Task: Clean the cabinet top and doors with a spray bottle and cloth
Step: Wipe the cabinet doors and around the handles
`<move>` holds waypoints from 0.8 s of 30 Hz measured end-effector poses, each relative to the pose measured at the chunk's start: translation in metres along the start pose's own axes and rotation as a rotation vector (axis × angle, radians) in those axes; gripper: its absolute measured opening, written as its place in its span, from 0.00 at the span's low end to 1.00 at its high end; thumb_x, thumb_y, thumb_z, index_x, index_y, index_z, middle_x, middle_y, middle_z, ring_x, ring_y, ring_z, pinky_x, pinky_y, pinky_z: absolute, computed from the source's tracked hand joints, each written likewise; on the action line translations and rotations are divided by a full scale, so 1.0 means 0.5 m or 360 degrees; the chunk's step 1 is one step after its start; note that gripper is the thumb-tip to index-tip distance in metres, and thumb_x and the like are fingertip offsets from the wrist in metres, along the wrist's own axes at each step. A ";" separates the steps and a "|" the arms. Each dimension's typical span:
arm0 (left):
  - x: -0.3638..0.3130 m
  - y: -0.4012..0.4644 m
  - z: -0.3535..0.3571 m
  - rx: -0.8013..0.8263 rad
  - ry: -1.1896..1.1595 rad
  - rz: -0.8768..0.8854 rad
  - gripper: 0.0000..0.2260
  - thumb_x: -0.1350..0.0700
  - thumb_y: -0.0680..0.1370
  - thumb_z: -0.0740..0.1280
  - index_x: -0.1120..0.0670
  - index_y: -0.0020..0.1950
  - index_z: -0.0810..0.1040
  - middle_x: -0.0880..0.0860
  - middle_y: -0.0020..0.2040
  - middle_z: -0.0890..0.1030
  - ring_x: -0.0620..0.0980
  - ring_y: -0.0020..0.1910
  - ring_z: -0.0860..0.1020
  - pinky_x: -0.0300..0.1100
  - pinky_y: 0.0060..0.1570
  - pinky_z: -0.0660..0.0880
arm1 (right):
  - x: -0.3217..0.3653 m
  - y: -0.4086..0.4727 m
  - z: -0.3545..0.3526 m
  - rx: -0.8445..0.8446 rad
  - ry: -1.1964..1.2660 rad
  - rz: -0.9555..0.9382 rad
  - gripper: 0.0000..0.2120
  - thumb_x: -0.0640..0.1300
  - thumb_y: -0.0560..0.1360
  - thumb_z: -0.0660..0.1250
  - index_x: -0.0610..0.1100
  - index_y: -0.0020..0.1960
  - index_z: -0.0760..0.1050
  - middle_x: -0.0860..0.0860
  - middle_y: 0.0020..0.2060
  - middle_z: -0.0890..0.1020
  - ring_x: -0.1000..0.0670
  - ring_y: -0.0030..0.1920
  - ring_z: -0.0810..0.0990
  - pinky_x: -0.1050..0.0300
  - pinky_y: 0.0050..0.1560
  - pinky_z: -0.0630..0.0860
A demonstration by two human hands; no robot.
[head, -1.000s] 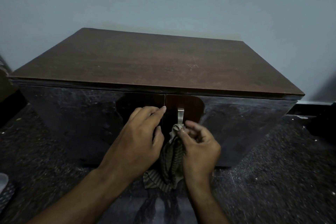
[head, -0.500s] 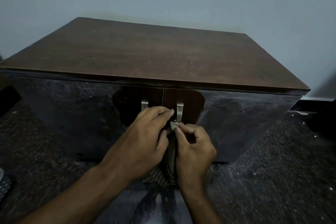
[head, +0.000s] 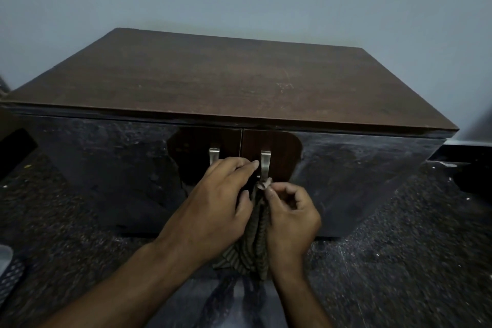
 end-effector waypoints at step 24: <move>-0.001 0.002 0.002 -0.0028 -0.0067 -0.0069 0.21 0.60 0.77 0.66 0.55 0.71 0.73 0.46 0.63 0.74 0.37 0.63 0.67 0.21 0.63 0.58 | 0.039 -0.011 0.016 0.0127 0.0046 -0.0086 0.16 0.29 0.72 0.73 0.49 0.47 0.79 0.49 0.41 0.82 0.55 0.40 0.83 0.66 0.41 0.79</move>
Point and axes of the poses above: each hand's wrist, its own y-axis towards the middle knuckle, its own z-axis out of the palm, x = y × z, the point moved 6 cm from there along y, towards the middle knuckle
